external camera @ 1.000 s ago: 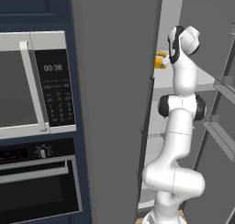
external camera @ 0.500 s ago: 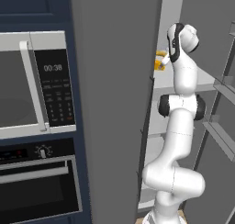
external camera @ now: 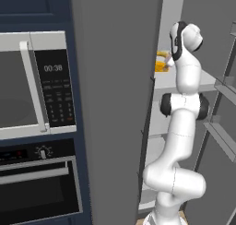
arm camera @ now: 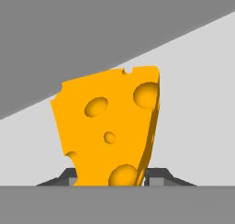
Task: Pick the cheese from the fridge and the cheese grater from the cabinet and place them next to the salad bowl.
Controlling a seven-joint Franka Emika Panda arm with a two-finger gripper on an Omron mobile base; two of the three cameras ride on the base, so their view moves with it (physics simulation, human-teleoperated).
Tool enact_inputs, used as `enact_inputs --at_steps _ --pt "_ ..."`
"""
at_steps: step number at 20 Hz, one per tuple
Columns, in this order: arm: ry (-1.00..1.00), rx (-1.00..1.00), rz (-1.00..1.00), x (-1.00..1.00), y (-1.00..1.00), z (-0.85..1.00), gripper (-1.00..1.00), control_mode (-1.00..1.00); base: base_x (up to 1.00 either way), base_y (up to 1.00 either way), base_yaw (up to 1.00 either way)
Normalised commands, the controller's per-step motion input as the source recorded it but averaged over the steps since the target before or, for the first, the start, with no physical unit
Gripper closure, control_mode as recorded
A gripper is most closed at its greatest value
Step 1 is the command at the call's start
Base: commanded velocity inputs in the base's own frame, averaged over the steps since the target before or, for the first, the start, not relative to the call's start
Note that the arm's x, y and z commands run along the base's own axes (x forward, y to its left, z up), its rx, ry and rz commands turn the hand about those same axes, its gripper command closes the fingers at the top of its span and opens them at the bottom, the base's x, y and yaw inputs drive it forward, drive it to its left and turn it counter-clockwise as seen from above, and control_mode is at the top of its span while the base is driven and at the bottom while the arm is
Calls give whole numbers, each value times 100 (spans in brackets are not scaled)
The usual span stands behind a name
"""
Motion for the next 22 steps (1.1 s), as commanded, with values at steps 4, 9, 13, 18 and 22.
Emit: enact_inputs --at_steps 4,9,13,18,22 --pt "-22 -7 -8 -69 24 -19 100 -100 0 0 0" --pt "-26 -9 -11 -75 26 -24 100 -100 0 0 0" --pt "-28 -5 -13 -68 34 -21 100 -100 0 0 0" --pt "-22 -4 -10 -60 26 5 100 -100 0 0 0" --pt "-5 -4 -12 -55 12 26 100 -100 0 0 0"
